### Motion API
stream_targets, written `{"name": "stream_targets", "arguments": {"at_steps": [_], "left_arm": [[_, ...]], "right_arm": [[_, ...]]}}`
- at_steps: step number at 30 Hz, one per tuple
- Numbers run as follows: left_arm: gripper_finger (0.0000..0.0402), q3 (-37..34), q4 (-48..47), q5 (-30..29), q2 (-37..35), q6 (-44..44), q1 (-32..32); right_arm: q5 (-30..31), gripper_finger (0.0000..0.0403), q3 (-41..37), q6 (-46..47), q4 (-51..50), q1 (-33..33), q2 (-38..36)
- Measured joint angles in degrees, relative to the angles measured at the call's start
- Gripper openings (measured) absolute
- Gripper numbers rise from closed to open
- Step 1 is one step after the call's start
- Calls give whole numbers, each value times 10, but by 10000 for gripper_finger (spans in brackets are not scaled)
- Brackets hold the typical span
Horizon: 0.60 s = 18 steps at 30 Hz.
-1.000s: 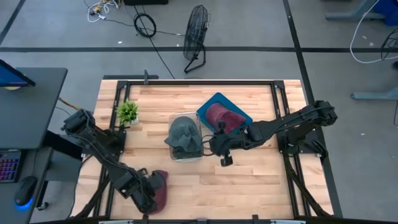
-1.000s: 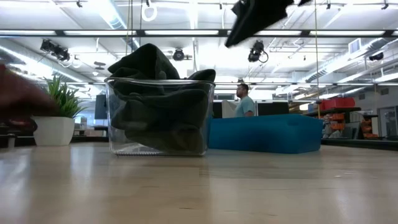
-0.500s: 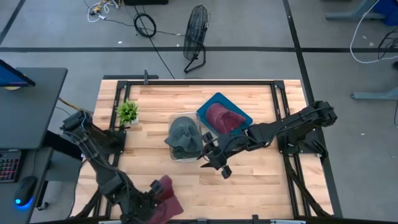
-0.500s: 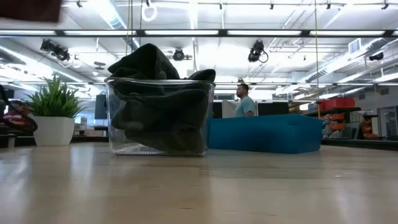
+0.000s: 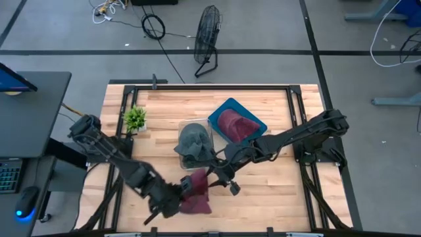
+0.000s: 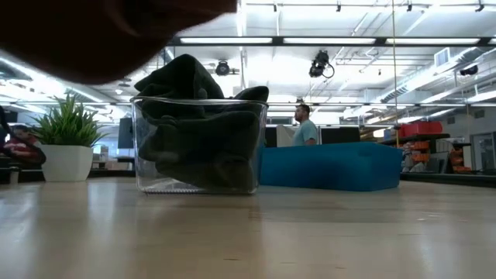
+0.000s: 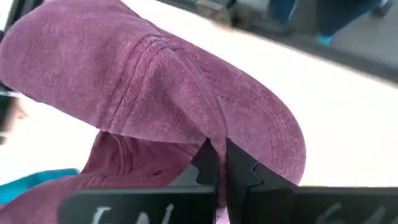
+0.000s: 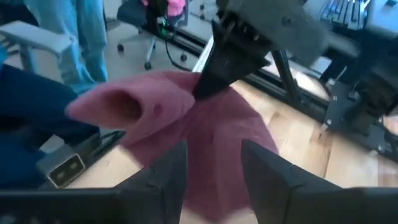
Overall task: Pick & Place hat
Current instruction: Put the red cap into the blue bin
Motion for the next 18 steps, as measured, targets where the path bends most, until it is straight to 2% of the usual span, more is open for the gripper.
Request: {"name": "stream_targets", "arguments": {"at_steps": [3,9,15,18], "left_arm": [[6,0,1,1,0,45,30],[6,0,-1,30,0,57,70],[6,-2,-2,33,0,63,81],[6,-2,-1,34,0,97,81]], "right_arm": [[12,155,0,-2,2,-3,16],[135,155,0,-53,8,-7,35],[136,155,0,-114,31,-11,39],[136,155,0,-121,32,-14,39]]}}
